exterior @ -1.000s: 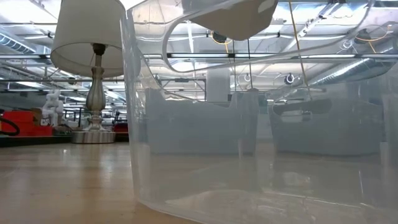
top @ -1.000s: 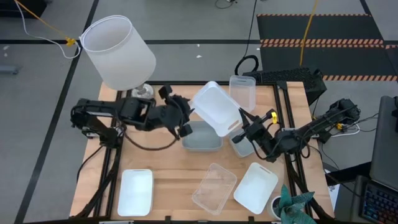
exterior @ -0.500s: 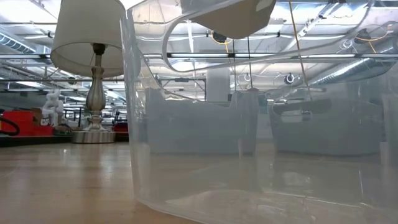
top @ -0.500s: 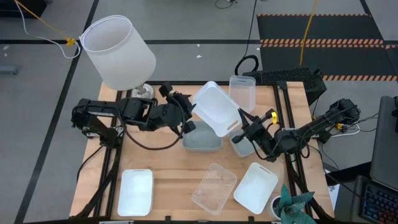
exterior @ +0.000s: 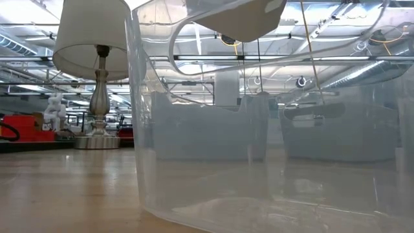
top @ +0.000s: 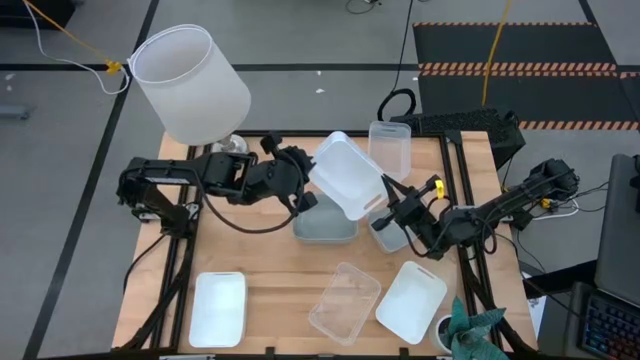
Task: Stack baskets by color
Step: Stack the top white bin on the bottom left white bin
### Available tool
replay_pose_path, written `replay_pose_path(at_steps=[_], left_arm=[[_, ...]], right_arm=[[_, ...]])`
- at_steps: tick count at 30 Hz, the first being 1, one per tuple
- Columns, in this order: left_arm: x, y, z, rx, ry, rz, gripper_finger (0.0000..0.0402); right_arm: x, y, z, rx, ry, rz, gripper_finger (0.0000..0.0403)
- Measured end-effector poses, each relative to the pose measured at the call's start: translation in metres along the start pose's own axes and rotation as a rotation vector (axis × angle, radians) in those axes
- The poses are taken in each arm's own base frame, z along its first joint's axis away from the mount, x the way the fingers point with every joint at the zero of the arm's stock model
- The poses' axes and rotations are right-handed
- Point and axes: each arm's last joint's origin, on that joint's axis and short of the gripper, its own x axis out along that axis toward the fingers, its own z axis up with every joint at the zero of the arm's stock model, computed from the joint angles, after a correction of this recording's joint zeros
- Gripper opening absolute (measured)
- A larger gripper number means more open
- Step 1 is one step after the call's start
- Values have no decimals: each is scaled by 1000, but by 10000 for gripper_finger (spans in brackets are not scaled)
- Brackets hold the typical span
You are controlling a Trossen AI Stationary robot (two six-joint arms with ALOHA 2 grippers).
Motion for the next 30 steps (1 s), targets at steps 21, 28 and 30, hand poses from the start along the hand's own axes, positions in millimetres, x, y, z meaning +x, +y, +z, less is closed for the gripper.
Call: replay_pose_path(at_steps=[21,28,30], left_arm=[[-18,22,-18,106,198,-234,4],[-47,34,-42,127,422,-327,3],[-56,32,-46,120,452,-358,3]], right_arm=[[-19,5,4,5,-60,107,183],[-26,6,5,-16,-78,140,207],[-26,6,5,-21,-78,139,206]])
